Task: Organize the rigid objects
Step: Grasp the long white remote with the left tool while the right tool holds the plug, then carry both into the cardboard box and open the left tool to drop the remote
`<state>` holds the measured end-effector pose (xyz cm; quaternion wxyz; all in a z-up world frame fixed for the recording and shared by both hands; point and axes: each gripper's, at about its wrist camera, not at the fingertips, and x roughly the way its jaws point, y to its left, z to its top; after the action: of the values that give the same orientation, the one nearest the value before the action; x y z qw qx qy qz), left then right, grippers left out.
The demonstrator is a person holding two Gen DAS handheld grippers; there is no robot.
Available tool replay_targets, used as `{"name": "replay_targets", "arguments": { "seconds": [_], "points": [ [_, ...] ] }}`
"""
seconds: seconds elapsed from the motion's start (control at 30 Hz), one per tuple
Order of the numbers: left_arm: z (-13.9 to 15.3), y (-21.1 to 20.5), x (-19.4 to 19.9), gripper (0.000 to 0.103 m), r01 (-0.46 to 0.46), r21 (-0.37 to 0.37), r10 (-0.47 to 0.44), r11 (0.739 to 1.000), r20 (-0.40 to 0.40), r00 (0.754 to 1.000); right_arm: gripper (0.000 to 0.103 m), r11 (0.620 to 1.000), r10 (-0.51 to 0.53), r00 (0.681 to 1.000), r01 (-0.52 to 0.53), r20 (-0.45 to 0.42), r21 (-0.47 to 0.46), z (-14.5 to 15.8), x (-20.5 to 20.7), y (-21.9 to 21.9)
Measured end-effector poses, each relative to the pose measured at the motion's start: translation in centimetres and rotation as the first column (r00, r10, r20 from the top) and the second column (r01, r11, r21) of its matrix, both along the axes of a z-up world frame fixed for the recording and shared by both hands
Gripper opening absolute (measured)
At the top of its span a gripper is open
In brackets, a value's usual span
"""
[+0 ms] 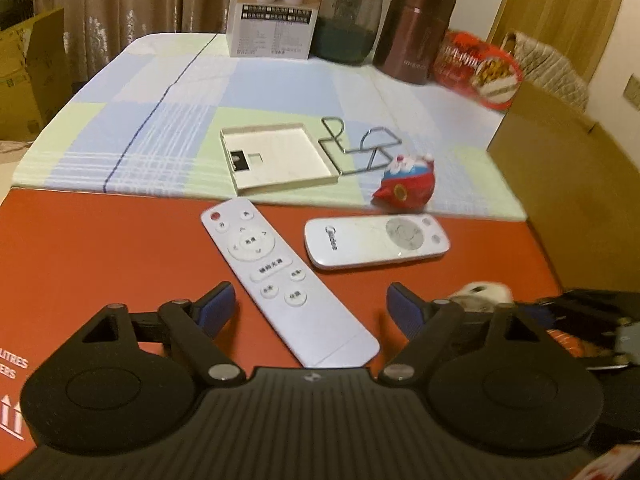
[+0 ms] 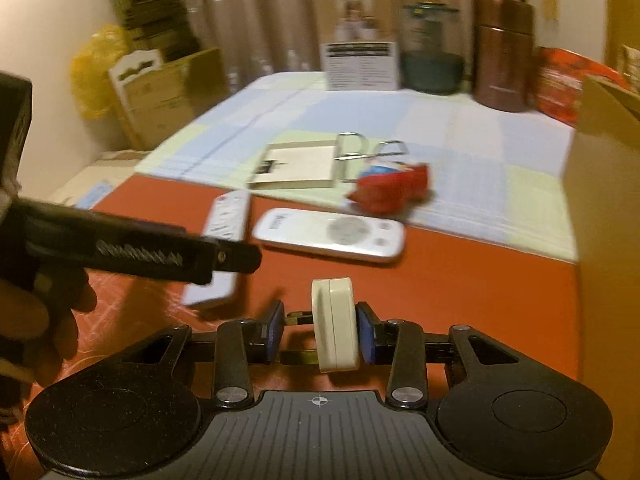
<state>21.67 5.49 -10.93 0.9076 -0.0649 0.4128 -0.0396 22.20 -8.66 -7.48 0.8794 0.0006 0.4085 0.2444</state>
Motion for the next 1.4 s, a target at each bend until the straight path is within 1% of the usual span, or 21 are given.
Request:
{"name": "replay_targets", "arguments": {
  "seconds": [0.07,0.1,0.13,0.17,0.2,0.27,0.33,0.4,0.53,0.6,0.63,0.87,0.93,1.07,1.1,1.13,1.2,1.4],
  "points": [
    [-0.5,-0.6,0.2,0.066,-0.011,0.034,0.011,0.999,-0.01,1.0,0.035,1.0,-0.023,1.0,0.023,-0.013,0.018,0.0,0.1,-0.8],
    [-0.7,-0.7,0.1,0.065,-0.018,0.058,0.018,0.998,-0.003,1.0,0.035,0.999,-0.029,0.999,0.029,-0.019,0.026,0.0,0.1,-1.0],
    [-0.8,-0.8,0.0,0.06,-0.021,0.079,0.021,0.997,-0.001,1.0,0.035,0.999,-0.038,0.999,0.039,-0.023,0.033,0.0,0.0,-1.2],
    [-0.7,-0.8,-0.2,0.052,-0.021,0.092,0.021,0.996,-0.001,1.0,0.035,0.998,-0.05,0.998,0.051,-0.027,0.043,0.0,-0.1,-1.4],
    [-0.7,-0.6,-0.4,0.049,-0.023,0.099,0.024,0.995,-0.003,1.0,0.035,0.997,-0.062,0.998,0.064,-0.033,0.052,0.0,-0.1,-1.6],
    [-0.5,-0.1,-1.0,0.038,-0.03,0.1,0.031,0.995,-0.012,0.999,0.035,0.994,-0.09,0.995,0.092,-0.042,0.06,0.0,-0.1,-2.1],
    [-0.3,0.1,-1.7,0.034,-0.02,0.118,0.022,0.993,-0.018,1.0,0.037,0.994,-0.097,0.994,0.099,-0.043,0.044,0.0,-0.2,-2.1],
    [-0.3,0.1,-2.1,0.034,-0.011,0.135,0.014,0.991,-0.017,1.0,0.037,0.995,-0.097,0.994,0.098,-0.04,0.026,-0.1,-0.3,-2.0],
    [-0.4,0.1,-2.1,0.034,-0.011,0.135,0.012,0.991,-0.004,1.0,0.038,0.996,-0.088,0.996,0.088,-0.02,-0.001,-0.1,-0.5,-1.6],
    [-0.4,0.1,-2.0,0.037,-0.01,0.137,0.009,0.99,0.004,1.0,0.038,0.997,-0.078,0.997,0.077,-0.001,-0.021,-0.2,-0.6,-1.4],
    [-0.5,0.1,-2.0,0.041,-0.009,0.136,0.008,0.991,0.008,1.0,0.039,0.997,-0.071,0.997,0.071,0.01,-0.035,-0.3,-0.7,-1.2],
    [-0.5,0.1,-1.3,0.042,-0.011,0.137,0.006,0.991,0.033,0.999,0.039,0.994,-0.034,0.998,0.04,0.055,-0.104,-1.0,-0.8,-0.2],
    [-0.6,0.1,-1.0,0.042,-0.013,0.137,0.008,0.99,0.033,0.999,0.039,0.992,-0.032,0.998,0.038,0.057,-0.119,-1.2,-0.8,0.0],
    [-0.9,0.1,-0.7,0.04,-0.013,0.135,0.009,0.991,0.03,1.0,0.038,0.992,-0.043,0.998,0.049,0.053,-0.115,-1.2,-0.7,0.0],
    [-0.9,0.1,-0.7,0.038,-0.011,0.138,0.007,0.99,0.03,1.0,0.038,0.992,-0.044,0.998,0.049,0.052,-0.115,-1.2,-0.7,0.0],
    [-0.9,0.1,-0.7,0.034,-0.009,0.144,0.005,0.99,0.031,1.0,0.038,0.992,-0.046,0.998,0.051,0.053,-0.115,-1.1,-0.7,0.0],
    [-1.0,0.0,-0.7,0.033,-0.008,0.153,0.004,0.988,0.031,1.0,0.037,0.991,-0.057,0.997,0.063,0.056,-0.116,-1.1,-0.8,0.0],
    [-0.5,0.0,-1.7,0.033,-0.015,0.14,0.012,0.99,0.02,1.0,0.037,0.991,-0.062,0.995,0.071,0.079,-0.117,-0.4,-1.1,-0.2]
  ]
}}
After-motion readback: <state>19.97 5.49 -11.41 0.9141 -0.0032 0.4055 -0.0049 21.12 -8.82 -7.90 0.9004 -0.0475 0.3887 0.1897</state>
